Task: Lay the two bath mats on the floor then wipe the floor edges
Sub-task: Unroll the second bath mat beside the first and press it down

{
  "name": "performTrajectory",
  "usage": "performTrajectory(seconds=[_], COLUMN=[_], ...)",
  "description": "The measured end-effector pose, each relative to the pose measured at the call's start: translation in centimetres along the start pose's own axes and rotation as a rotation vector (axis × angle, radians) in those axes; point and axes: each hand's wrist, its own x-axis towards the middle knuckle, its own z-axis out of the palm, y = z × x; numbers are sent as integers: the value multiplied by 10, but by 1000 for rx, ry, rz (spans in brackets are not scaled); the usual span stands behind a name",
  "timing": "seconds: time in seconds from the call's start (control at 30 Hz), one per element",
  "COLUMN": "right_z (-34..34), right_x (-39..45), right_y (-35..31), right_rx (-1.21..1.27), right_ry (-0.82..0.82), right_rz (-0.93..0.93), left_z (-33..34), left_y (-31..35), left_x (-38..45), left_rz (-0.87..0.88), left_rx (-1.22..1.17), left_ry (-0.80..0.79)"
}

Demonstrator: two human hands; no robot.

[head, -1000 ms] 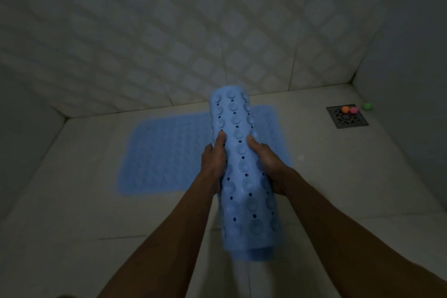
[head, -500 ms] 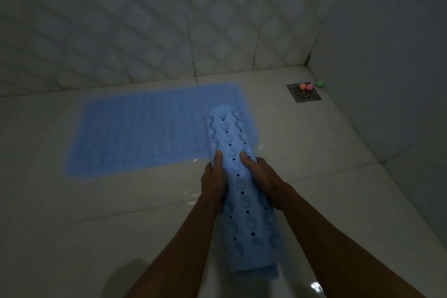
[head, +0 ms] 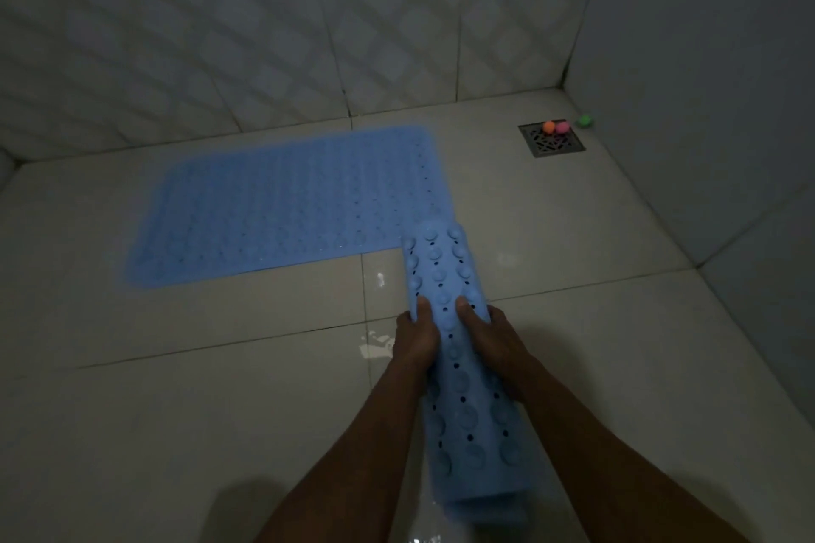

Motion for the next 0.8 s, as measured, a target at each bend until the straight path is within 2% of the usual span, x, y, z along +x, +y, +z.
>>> performTrajectory(seconds=[0.17, 0.37, 0.47, 0.63, 0.8], right_z=[7, 7, 10, 18, 31], right_x=[22, 35, 31, 21, 11], right_y=[0, 1, -9, -20, -34], right_rx=[-98, -174, -163, -171, -374], right_ry=[64, 105, 106, 133, 203], right_rz=[33, 101, 126, 112, 70], left_z=[-3, -6, -9, -20, -35], left_y=[21, 19, 10, -4, 17], left_x=[-3, 8, 23, 45, 6], left_rz=[-5, -36, -38, -6, 118], left_rx=[85, 96, 187, 217, 311], left_ry=[18, 23, 74, 39, 80])
